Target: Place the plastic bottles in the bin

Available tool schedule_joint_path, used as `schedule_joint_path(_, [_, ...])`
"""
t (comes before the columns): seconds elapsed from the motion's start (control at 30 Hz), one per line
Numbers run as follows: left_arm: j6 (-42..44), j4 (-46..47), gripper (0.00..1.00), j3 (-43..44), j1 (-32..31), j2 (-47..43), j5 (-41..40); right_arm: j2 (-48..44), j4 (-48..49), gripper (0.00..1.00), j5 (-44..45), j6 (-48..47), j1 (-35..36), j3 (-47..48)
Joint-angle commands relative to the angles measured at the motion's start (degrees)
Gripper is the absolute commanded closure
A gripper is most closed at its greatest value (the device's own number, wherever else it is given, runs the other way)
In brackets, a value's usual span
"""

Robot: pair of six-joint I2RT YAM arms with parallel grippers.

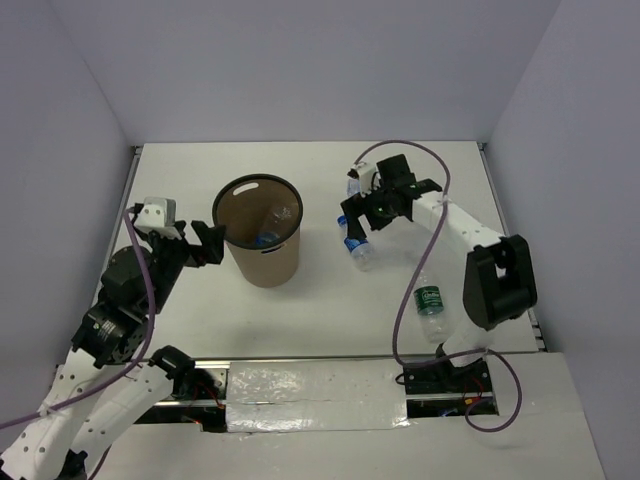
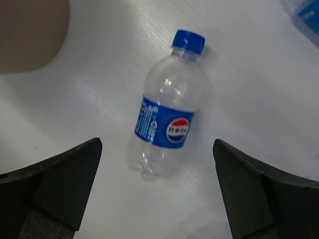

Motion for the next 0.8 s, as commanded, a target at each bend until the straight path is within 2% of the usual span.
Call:
schedule_joint_path(0.0, [-0.84, -1.32, 0.00, -3.25, 0.28, -4.52, -4.54, 5.02, -2.07, 0.00, 3.03, 3.32, 2.04, 5.37])
schedule_joint_path(0.3, [-2.16, -5.89, 0.00, -7.57, 0.81, -15.70, -8.06, 17.86, -4.26, 0.00, 6.28, 4.99, 5.47, 14.07])
schedule_joint_path(0.4, [-1.90, -5.53, 0.01, -7.84, 1.07, -15.45, -7.54, 20.67, -5.50, 0.01, 8.03, 5.60, 5.39, 16.18])
schedule_joint_path(0.5, [-2.25, -5.71, 0.00, -7.75, 1.68, -14.74, -5.61, 21.03, -5.33, 0.06, 8.92, 5.61, 5.48, 15.23])
schedule_joint_path(0.6, [-2.25, -5.27, 0.01, -7.92, 2.39, -15.35, -4.46, 21.55, -4.97, 0.16, 9.80, 5.26, 5.48, 13.99])
schedule_joint_path(0.67, [-2.34, -5.36, 0.00, -7.84, 2.56, -15.88, -4.02, 22.08, -5.41, 0.30, 10.32, 4.82, 5.56, 14.16])
schedule_joint_path(0.7, [-2.43, -5.45, 0.00, -7.92, 2.56, -16.14, -4.11, 22.17, -6.02, 0.42, 10.50, 4.38, 5.56, 14.17])
schedule_joint_path(0.77, [-2.43, -5.45, 0.01, -8.01, 2.56, -16.50, -4.02, 21.39, -6.55, 0.54, 9.54, 3.76, 5.65, 13.90])
